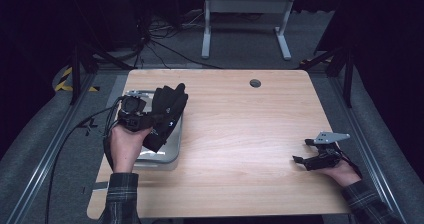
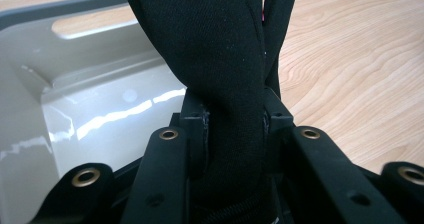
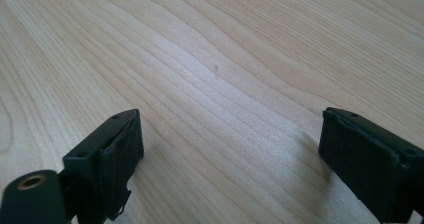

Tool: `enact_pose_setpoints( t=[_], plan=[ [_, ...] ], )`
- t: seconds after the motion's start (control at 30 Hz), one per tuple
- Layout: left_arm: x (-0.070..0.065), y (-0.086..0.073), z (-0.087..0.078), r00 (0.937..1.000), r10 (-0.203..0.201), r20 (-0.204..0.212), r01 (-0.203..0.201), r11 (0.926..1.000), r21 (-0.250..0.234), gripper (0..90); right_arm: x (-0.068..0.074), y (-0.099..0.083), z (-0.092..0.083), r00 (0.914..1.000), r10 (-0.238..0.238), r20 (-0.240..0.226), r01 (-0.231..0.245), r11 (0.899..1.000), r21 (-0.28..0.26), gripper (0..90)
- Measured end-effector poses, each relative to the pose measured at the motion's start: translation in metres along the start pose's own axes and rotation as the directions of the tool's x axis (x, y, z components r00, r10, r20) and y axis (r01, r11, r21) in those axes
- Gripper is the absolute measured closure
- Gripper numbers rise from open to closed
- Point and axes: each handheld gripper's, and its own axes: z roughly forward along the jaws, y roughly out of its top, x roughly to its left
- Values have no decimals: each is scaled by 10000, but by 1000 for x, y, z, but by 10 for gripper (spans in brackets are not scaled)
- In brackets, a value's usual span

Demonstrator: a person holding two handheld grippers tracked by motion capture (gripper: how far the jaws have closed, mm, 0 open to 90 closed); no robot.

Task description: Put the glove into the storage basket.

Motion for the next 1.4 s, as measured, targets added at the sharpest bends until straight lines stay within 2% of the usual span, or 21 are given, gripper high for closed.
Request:
enact_pose_setpoints(
  t=[0.37, 0.63, 0.8, 0.93, 1.13, 1.4],
  plan=[
    [20, -14, 17, 9987, -501, -69, 502, 9985, 220, 717, 0, 0, 0, 10000, -2, 0, 2, 10000, 1, 112],
    [29, -20, 33, 9970, -746, -191, 756, 9953, 600, 716, 0, 0, 0, 10000, 3, -1, -3, 10000, -2, 112],
    [35, -23, 45, 9954, -904, -321, 932, 9906, 1005, 713, 0, 0, 0, 10000, 0, 0, 0, 10000, -2, 112],
    [39, -25, 55, 9955, -872, -380, 917, 9858, 1409, 706, 0, 0, 0, 10000, 2, 0, -2, 10000, -1, 112],
    [42, -24, 64, 9953, -831, -504, 908, 9803, 1753, 684, 0, 0, 0, 10000, 2, -1, -2, 10000, -1, 112],
    [47, -26, 76, 9959, -814, -401, 882, 9723, 2165, 568, 0, 0, 0, 10000, 4, -12, -4, 10000, -7, 112]
  ],
)
